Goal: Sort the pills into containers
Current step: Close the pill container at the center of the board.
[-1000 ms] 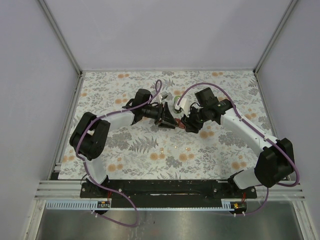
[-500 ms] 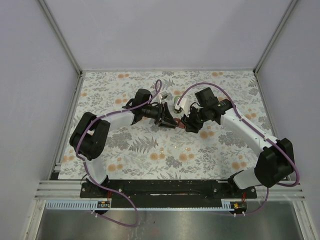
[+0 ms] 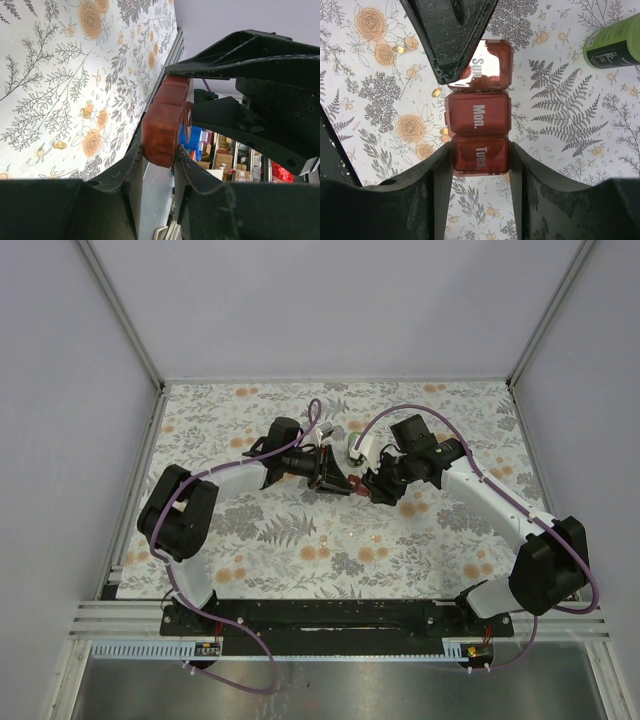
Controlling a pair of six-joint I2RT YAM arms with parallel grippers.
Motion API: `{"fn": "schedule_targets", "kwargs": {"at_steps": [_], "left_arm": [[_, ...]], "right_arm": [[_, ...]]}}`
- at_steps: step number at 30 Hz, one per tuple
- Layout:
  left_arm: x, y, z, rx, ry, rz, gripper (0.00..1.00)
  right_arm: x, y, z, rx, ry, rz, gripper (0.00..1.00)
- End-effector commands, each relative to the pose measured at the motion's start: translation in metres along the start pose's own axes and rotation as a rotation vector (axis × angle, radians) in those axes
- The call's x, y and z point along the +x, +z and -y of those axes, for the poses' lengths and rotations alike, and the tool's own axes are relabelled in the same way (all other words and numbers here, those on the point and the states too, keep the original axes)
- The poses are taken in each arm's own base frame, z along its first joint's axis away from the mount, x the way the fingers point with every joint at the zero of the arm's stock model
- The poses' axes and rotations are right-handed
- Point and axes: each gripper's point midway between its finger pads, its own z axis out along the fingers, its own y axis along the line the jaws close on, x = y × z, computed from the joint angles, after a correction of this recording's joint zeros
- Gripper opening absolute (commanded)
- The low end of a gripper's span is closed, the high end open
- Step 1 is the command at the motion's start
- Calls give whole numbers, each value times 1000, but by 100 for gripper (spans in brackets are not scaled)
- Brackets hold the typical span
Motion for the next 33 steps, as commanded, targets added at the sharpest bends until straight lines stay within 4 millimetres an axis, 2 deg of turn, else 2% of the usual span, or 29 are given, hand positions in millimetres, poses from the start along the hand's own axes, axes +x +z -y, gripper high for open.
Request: {"fn": "schedule_targets", "kwargs": {"at_steps": [1, 9, 10, 11, 14, 18, 23, 29, 33], "left_arm": [[-8, -5, 22, -8, 131, 43, 0], [-13, -5, 35, 18, 200, 23, 0], [-13, -5, 36, 20, 203, 21, 4], [-13, -5, 37, 21, 201, 17, 17], [-14, -6, 38, 23, 201, 21, 31], [-13, -5, 37, 27, 189, 14, 44], [-13, -4, 36, 31, 184, 12, 54], [-12, -5, 36, 44, 199, 9, 55], [-13, -8, 39, 55, 241, 10, 51]], "right_arm": [[-22, -11, 3, 18, -9, 76, 0], [-24, -12, -5, -19, 0, 88, 0], [-24, -12, -5, -21, 1, 86, 0], [-24, -13, -5, -18, 1, 89, 0], [-26, -15, -6, -15, -1, 96, 0], [-29, -17, -7, -17, -2, 109, 0], [-30, -18, -8, -20, 3, 113, 0], [-30, -18, -11, -33, 11, 114, 0], [-32, -17, -13, -49, 22, 122, 0]]}}
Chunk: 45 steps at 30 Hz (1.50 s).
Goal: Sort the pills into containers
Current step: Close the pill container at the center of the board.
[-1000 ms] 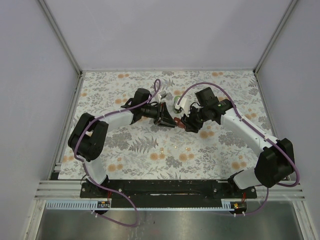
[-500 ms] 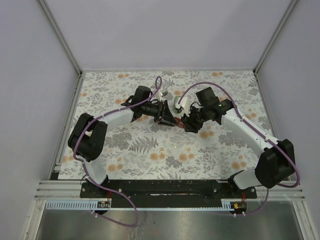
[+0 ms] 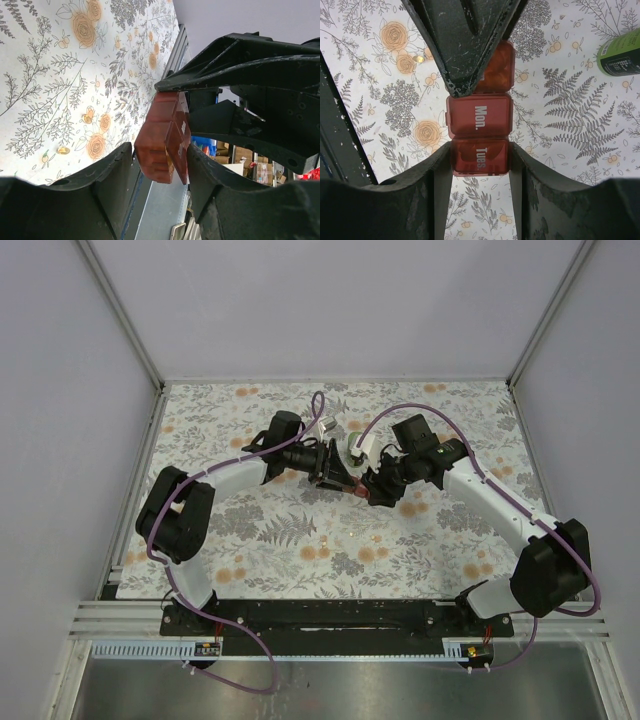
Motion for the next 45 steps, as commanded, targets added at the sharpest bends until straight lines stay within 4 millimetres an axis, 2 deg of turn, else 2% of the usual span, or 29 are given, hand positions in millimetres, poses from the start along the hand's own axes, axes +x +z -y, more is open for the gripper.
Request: {"fn": "schedule_targets", "kwargs": {"at_steps": [1, 7, 13, 18, 24, 26, 28, 32, 35, 42, 45], "left_arm": [[-11, -5, 25, 67, 135, 16, 50], [-13, -10, 31, 95, 187, 18, 50], [-12, -13, 28, 87, 231, 16, 50], [-9, -14, 28, 90, 246, 13, 42], [-3, -15, 27, 88, 243, 8, 39], [-2, -15, 26, 88, 236, 5, 35], [-1, -16, 25, 89, 233, 6, 35], [2, -17, 28, 95, 233, 2, 45], [3, -18, 30, 95, 237, 4, 48], [6, -16, 30, 98, 232, -7, 50], [5, -16, 29, 94, 231, -3, 46]], "right_arm": [[-25, -14, -4, -10, -10, 80, 0], [-25, -14, -6, -17, -3, 86, 0], [-26, -16, -6, -12, 0, 89, 0], [-26, -17, -5, -8, 1, 87, 0], [-26, -17, -2, 1, 7, 84, 0], [-26, -17, -2, -1, 7, 86, 0], [-26, -17, -2, 2, 9, 84, 0], [-24, -17, 2, 10, 13, 77, 0], [-24, -17, 2, 11, 12, 78, 0], [-26, -17, 3, 13, 14, 80, 0], [-26, -17, 2, 9, 12, 81, 0]]}}
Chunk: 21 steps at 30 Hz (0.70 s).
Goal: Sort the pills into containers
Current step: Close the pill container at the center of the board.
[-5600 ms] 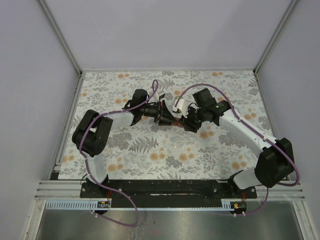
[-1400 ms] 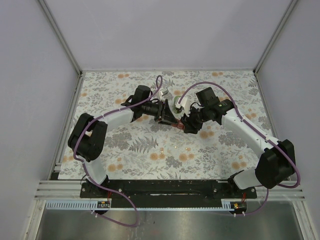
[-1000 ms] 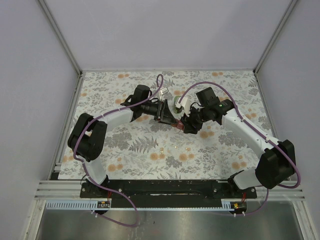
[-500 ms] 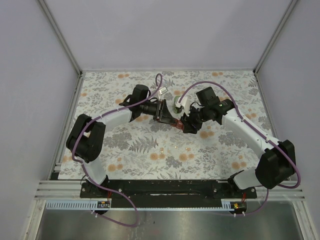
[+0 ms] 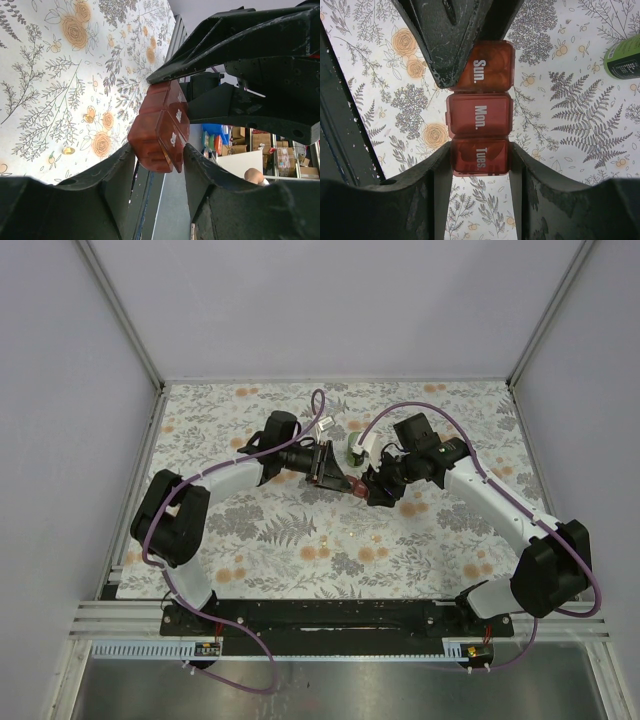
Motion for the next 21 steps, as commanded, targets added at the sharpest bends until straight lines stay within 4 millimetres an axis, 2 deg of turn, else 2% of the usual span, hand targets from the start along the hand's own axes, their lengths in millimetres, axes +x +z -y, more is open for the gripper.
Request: {"fn": "schedule_targets", "kwargs": {"at_steps": [1, 5, 9, 21], "left_arm": [[-4, -5, 21, 43, 90, 9, 44], [-4, -4, 20, 42, 86, 8, 30], [-5, -2, 17, 39, 86, 9, 0], [-4, 5, 12, 16, 74, -5, 0]], "right_arm": [[-22, -14, 7, 38, -19, 60, 0], [-22, -15, 7, 39, -18, 59, 0], [-23, -16, 5, 35, -19, 64, 0], [-23, -16, 4, 29, -22, 59, 0]]}}
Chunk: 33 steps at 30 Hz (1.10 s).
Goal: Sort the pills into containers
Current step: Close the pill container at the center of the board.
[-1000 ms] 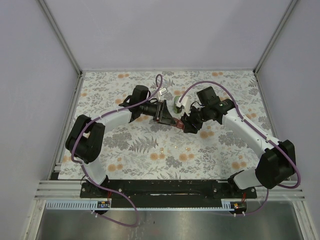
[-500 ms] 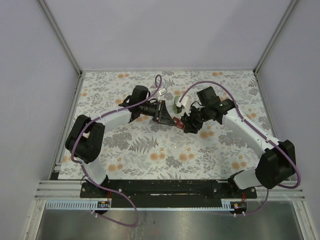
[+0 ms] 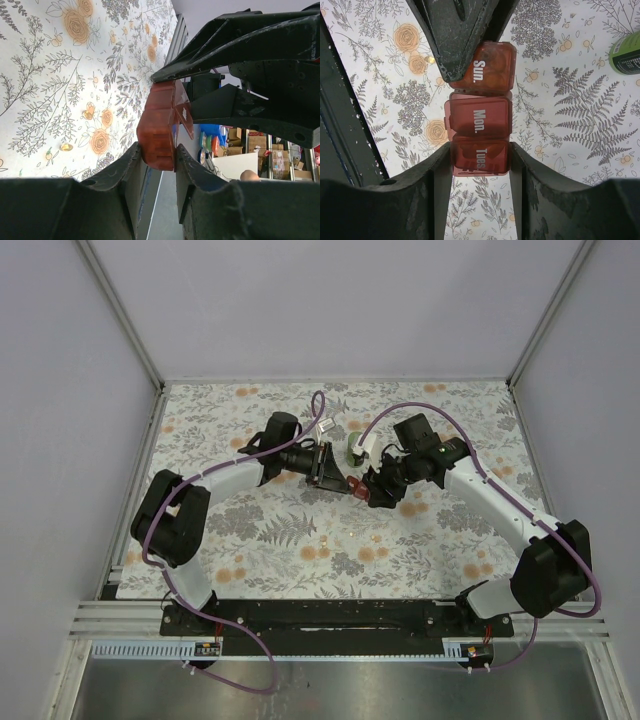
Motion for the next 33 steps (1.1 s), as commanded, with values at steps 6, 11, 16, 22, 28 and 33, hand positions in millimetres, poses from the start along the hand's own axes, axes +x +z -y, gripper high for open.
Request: {"fn": "schedule_targets", "kwargs": {"at_steps": [6, 11, 16, 22, 28, 33], "left_arm": [[-7, 4, 10, 27, 87, -3, 29], [-8, 5, 10, 23, 83, -1, 44], [-8, 5, 8, 23, 69, -1, 57], [-8, 4, 8, 29, 71, 1, 68], [-10, 4, 11, 50, 70, 9, 68], [-11, 3, 20, 77, 59, 14, 71]], "right_arm": [[-25, -15, 6, 34, -29, 70, 0], [-24, -14, 6, 35, -28, 68, 0], [-23, -15, 6, 36, -29, 66, 0], [-20, -14, 6, 40, -29, 59, 0], [-19, -14, 6, 41, -27, 57, 0], [-17, -12, 7, 44, -25, 52, 0]]}}
